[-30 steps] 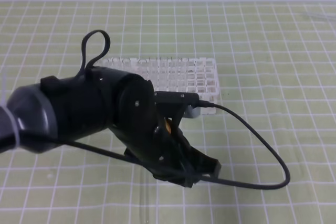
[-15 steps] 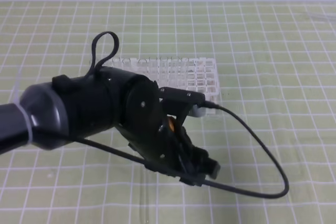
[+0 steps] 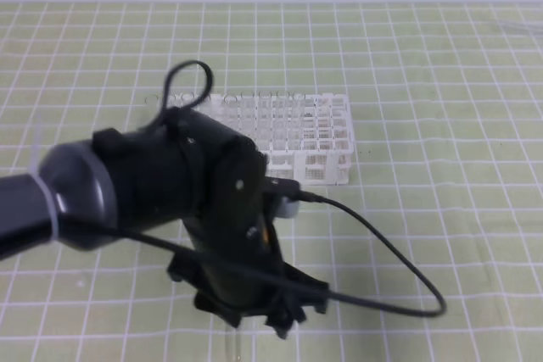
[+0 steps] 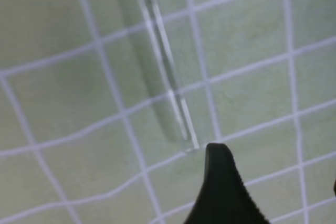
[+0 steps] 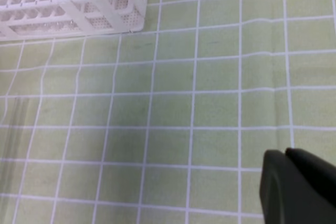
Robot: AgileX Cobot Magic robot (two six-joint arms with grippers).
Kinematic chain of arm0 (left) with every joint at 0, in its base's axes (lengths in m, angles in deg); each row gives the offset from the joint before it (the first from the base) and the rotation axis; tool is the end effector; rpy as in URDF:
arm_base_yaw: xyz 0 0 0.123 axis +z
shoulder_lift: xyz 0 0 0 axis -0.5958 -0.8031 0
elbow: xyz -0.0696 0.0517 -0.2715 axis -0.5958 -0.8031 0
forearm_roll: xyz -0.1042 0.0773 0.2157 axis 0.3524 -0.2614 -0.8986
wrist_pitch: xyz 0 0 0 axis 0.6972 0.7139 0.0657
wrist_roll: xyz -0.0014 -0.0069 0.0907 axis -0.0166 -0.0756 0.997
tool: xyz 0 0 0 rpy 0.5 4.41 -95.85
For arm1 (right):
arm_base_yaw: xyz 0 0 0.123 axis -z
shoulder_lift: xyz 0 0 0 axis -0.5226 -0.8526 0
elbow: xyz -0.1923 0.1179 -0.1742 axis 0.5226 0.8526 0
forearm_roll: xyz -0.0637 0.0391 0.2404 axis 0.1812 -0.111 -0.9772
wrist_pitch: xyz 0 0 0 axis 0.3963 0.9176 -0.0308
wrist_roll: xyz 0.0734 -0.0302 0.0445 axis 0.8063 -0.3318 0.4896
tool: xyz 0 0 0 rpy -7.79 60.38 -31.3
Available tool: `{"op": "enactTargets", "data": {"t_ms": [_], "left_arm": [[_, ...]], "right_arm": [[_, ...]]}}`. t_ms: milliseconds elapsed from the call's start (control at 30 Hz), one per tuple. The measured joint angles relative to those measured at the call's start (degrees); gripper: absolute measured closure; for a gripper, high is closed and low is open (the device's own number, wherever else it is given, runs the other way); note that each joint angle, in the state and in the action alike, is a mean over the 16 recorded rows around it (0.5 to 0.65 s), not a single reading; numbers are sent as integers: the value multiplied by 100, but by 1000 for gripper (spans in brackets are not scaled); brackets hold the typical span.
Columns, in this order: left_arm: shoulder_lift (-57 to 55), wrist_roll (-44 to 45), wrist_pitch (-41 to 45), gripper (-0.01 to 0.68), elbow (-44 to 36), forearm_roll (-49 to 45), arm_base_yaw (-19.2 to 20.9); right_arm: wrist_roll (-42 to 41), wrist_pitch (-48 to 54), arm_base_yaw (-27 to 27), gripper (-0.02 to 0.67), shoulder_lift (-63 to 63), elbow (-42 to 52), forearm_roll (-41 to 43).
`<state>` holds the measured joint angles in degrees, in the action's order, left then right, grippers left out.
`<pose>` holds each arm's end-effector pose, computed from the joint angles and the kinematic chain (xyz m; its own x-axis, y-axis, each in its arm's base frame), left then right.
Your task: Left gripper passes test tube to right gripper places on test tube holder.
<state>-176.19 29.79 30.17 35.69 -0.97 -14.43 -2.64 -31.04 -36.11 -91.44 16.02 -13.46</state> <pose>0.1918 -0.2531 0.2261 -0.9024 0.4255 -0.0680 0.4308 0.8886 -0.1576 0.1434 0.0342 0.2898 -0.7395 0.1358 -0.6594 -0.1062 0.9437 0.3134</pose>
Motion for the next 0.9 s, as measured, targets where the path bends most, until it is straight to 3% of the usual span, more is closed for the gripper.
{"op": "enactTargets", "data": {"t_ms": [533, 900], "left_arm": [[-192, -694, 12, 310, -30, -897, -180], [-647, -750, -26, 312, -34, -932, -181]], "right_arm": [[-2, 0, 0, 666, 0, 33, -24], [-6, 0, 0, 666, 0, 33, -53]]}}
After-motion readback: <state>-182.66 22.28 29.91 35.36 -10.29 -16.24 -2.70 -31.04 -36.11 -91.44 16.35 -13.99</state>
